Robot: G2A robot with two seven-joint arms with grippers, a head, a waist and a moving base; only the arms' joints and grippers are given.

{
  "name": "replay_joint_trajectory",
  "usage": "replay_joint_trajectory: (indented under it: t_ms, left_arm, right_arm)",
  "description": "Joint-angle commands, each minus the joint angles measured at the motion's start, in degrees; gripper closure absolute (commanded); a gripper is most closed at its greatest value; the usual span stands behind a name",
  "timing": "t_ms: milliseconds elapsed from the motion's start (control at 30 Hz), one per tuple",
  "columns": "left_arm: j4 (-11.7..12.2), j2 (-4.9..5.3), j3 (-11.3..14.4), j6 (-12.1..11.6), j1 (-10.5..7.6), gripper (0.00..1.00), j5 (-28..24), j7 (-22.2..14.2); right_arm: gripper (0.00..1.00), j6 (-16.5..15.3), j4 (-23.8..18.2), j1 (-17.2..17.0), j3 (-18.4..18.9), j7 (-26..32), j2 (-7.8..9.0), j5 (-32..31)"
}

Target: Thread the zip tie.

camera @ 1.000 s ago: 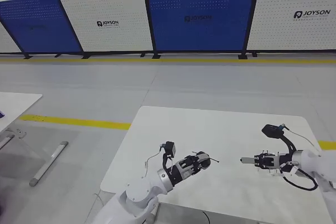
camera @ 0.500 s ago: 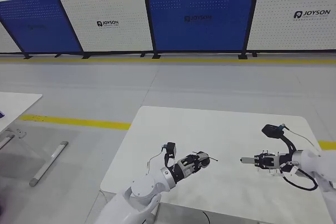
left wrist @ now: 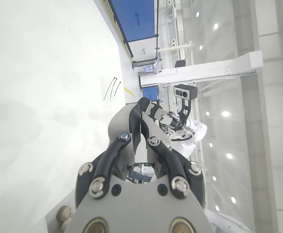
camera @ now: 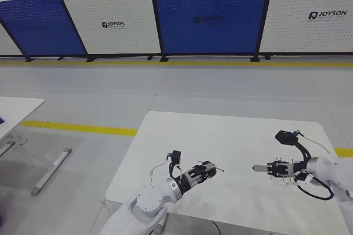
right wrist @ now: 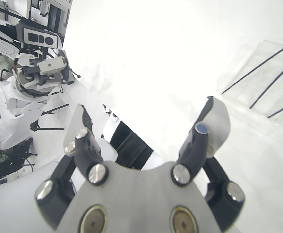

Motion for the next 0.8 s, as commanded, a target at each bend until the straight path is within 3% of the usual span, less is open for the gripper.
replay_joint_trajectory:
  t_ms: [0, 67, 200, 333, 433, 500, 600, 767]
  left_arm:
    - [0.01, -0.01, 0.01, -0.01, -0.03, 1.00, 0.07, 0.20]
    - [0.01, -0.01, 0.01, -0.01, -0.03, 1.00, 0.07, 0.20]
    - [0.01, -0.01, 0.01, -0.01, -0.03, 1.00, 0.07, 0.20]
    - [0.01, -0.01, 0.01, -0.01, -0.03, 1.00, 0.07, 0.20]
    - [0.01, -0.01, 0.01, -0.01, -0.03, 1.00, 0.07, 0.20]
    - [0.01, -0.01, 0.01, -0.01, -0.03, 1.00, 0.07, 0.20]
    - [0.01, -0.01, 0.01, -0.01, -0.03, 1.00, 0.07, 0.20]
    - [0.01, -0.01, 0.01, -0.01, -0.03, 1.00, 0.07, 0.20]
  right_arm:
    - [0.00, 0.00, 0.00, 0.00, 0.00, 0.00, 0.00, 0.00]
    - [0.00, -2.14, -0.63, -0.36, -0.44, -0.06, 0.11, -0.52]
    - [0.00, -1.36, -0.38, -0.02, 2.47, 0.00, 1.30, -3.70]
    - [0.00, -0.67, 1.13, 1.70, 3.11, 0.00, 3.96, -7.85]
    - [0.00, -1.61, 3.24, 4.87, -1.23, 0.00, 5.87, -9.92]
    - [0.00, -3.09, 6.45, 8.67, -7.52, 0.00, 7.27, -12.67]
    - [0.00, -2.28, 9.68, 15.14, -15.07, 0.00, 8.13, -16.21]
    - [0.00, -2.28, 9.68, 15.14, -15.07, 0.00, 8.13, -16.21]
